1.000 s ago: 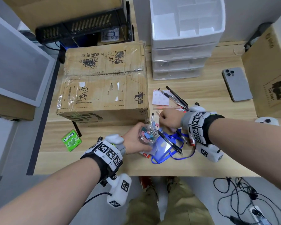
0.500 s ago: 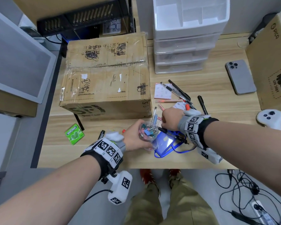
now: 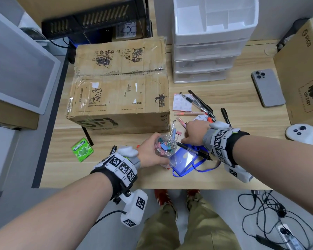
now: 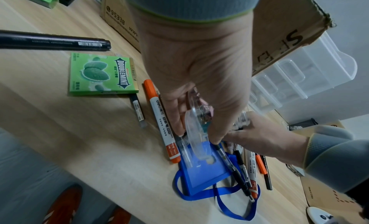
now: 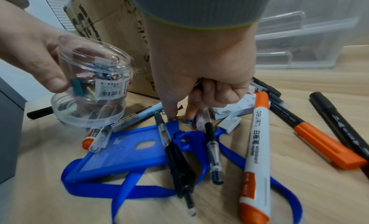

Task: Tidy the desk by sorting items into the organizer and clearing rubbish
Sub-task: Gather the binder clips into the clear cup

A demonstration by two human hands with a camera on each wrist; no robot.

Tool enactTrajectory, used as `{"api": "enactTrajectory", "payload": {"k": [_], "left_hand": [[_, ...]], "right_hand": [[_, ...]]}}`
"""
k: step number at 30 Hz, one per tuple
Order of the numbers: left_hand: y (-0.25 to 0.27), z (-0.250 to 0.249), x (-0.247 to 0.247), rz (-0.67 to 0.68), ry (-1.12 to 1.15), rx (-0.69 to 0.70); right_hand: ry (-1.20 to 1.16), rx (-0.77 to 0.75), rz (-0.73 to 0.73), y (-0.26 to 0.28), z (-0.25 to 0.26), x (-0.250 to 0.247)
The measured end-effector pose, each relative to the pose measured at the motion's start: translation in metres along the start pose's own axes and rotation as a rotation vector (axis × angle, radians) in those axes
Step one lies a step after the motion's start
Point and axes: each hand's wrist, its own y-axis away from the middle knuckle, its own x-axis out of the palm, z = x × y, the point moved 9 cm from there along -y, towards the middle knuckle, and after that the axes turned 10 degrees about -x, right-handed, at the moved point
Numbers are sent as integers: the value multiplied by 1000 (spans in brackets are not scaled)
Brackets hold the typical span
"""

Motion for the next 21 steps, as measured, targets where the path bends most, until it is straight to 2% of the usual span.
{"api": "enactTrajectory", "payload": {"k": [4, 11, 15, 21], "left_hand": [[-2, -2, 0, 12, -20, 1], [-4, -5, -2, 15, -46, -8], [-6, -5, -2, 17, -42, -15], [-9, -7, -1, 9, -58, -10]], "right_hand": [[25, -15, -25, -2, 5, 1], [-186, -85, -14, -2, -4, -1], [-194, -170, -51, -1, -5, -5], [-69, -155, -53, -8, -4, -2]]}}
